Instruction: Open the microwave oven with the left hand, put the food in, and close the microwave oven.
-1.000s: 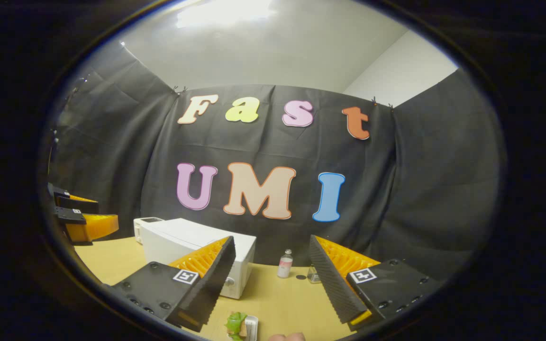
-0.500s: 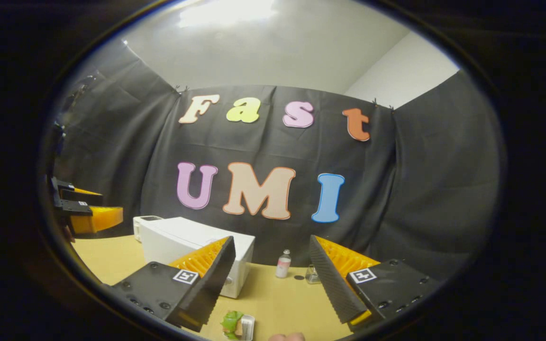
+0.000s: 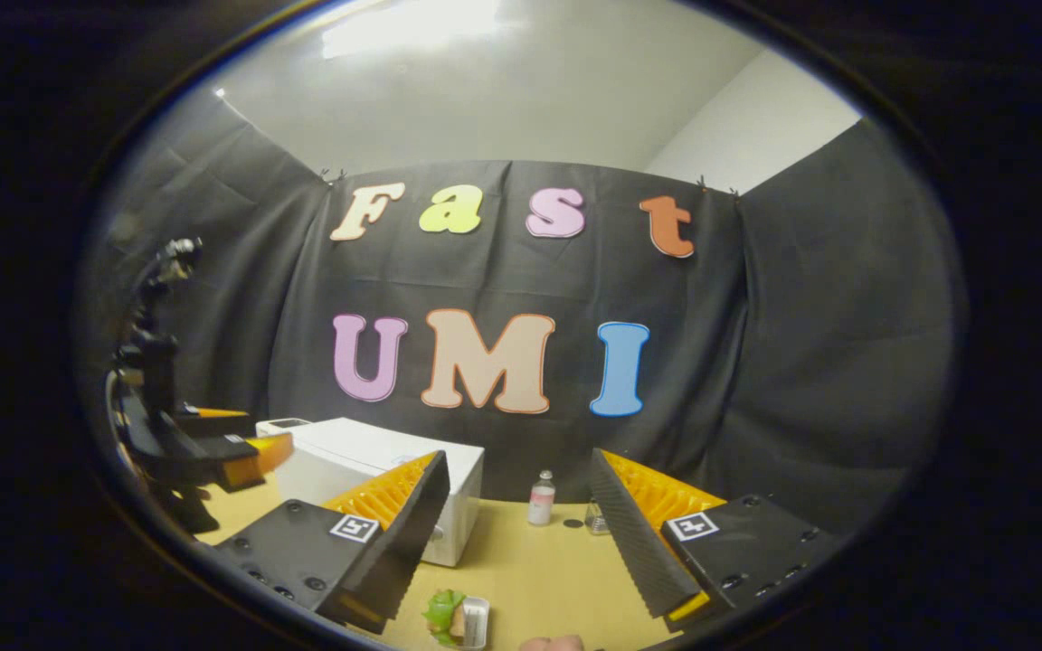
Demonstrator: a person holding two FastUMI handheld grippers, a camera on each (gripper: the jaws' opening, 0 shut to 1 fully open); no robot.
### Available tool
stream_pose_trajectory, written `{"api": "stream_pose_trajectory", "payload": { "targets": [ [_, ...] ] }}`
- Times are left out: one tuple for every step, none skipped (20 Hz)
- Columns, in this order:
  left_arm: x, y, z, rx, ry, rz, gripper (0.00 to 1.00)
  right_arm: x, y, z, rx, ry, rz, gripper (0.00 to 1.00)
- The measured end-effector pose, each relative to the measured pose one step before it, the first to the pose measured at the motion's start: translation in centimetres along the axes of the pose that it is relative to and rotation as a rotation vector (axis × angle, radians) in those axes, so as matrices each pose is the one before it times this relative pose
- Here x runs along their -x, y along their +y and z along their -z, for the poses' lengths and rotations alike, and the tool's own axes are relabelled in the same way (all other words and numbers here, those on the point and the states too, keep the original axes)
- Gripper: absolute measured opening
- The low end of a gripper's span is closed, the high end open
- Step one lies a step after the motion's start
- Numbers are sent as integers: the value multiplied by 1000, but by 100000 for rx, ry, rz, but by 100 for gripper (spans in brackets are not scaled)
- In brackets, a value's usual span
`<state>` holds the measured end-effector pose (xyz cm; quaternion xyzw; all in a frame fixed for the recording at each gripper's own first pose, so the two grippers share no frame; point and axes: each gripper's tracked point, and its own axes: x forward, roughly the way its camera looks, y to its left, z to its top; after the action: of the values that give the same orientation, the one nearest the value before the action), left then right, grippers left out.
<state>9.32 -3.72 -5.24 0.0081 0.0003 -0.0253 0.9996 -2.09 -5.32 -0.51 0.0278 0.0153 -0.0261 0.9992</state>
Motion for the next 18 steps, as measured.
{"api": "stream_pose_trajectory", "payload": {
  "targets": [
    [-1221, -643, 1866, -663, 1966, 1679, 96, 438, -548, 276, 874, 692, 942, 96],
    [-1391, -405, 2090, -1386, 3383, 742, 96, 366, -468, 377, 891, 1164, 894, 96],
    [-1406, -290, 2109, -1680, 3644, 0, 96, 497, -558, 433, 731, 1397, 1245, 96],
    [-1159, -473, 1783, -830, 3811, 806, 96, 352, -524, 414, 87, 1550, 1282, 96],
    [-1436, -517, 1656, -173, 2990, 708, 97, 309, -634, 720, -955, 2056, 1746, 96],
    [-1343, -786, 1344, 333, 2633, 1359, 98, 261, -413, 448, -1652, 1919, 927, 97],
    [-1534, -792, 1278, -233, 3069, 1329, 97, 172, -480, 518, -1009, 1625, 1408, 97],
    [-1213, -653, 1601, 295, 5387, 974, 96, 166, -742, 165, 81, 1088, 1639, 99],
    [-1058, -548, 968, 159, 2532, 774, 97, 256, -627, 327, 513, 782, 1358, 96],
    [-1404, -201, 771, 11, 2237, 173, 97, 253, -381, 123, 451, 786, 630, 99],
    [-956, -353, 461, -321, 1818, 301, 97, 296, -229, 104, 416, 544, 93, 97],
    [-618, -292, 382, -57, 1550, 420, 96, 308, -219, 100, 866, 217, 197, 97],
    [-615, -350, 120, 84, 323, 719, 97, 215, -376, 16, 1176, 152, 508, 96],
    [-521, -257, -9, 29, -143, 582, 97, 175, -428, 215, 951, 255, 990, 96],
    [-277, -86, 149, -233, 175, -1, 96, 146, -183, 115, -77, 743, 243, 96],
    [-255, -89, -45, -308, 113, 314, 97, 100, 142, 484, -371, 1191, -293, 97],
    [-235, -209, 69, 224, 386, 373, 95, 68, 55, 233, 85, 983, -139, 97],
    [-224, -141, 9, 552, -140, -394, 93, 37, -222, 166, 599, 213, 181, 99]
  ]
}}
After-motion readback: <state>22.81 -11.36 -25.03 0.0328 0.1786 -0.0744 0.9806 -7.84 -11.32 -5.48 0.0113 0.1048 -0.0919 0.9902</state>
